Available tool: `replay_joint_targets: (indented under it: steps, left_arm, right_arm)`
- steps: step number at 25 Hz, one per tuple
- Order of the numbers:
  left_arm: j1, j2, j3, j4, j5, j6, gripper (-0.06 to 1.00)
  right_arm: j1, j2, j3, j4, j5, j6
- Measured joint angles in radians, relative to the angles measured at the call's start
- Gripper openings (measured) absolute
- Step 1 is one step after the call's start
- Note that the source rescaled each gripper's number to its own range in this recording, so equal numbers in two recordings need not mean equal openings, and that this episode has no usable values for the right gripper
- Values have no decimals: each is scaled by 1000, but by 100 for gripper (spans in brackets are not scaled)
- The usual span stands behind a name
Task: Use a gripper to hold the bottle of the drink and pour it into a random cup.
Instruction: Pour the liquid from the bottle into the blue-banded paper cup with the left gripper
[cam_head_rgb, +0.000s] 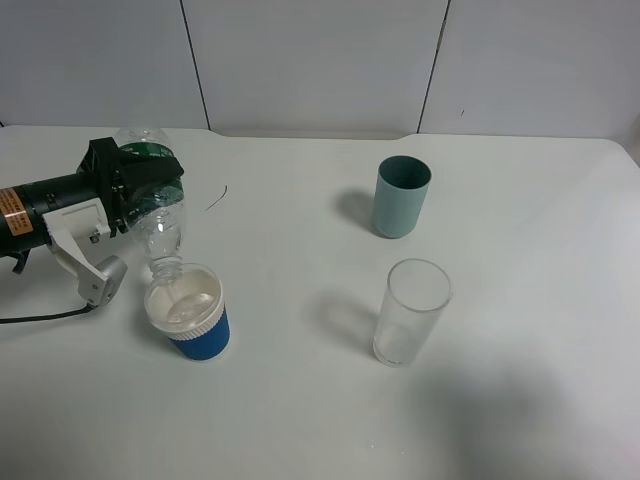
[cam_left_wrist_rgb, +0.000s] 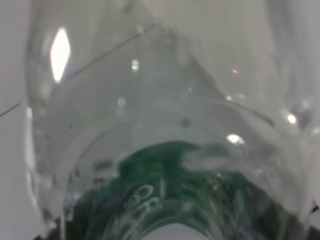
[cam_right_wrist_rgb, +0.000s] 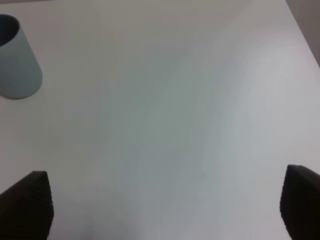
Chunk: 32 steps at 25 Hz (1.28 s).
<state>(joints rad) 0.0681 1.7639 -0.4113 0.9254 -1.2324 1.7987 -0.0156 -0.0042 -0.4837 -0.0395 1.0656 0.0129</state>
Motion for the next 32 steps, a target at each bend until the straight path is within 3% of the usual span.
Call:
replay_joint_targets:
  steps: [21, 32]
  left_arm:
    - [0, 0, 0, 0, -1, -6, 1]
    - [0, 0, 0, 1, 8, -276, 1]
  right_arm:
    - [0, 0, 0, 0, 0, 0]
    - [0, 0, 0, 0, 0, 0]
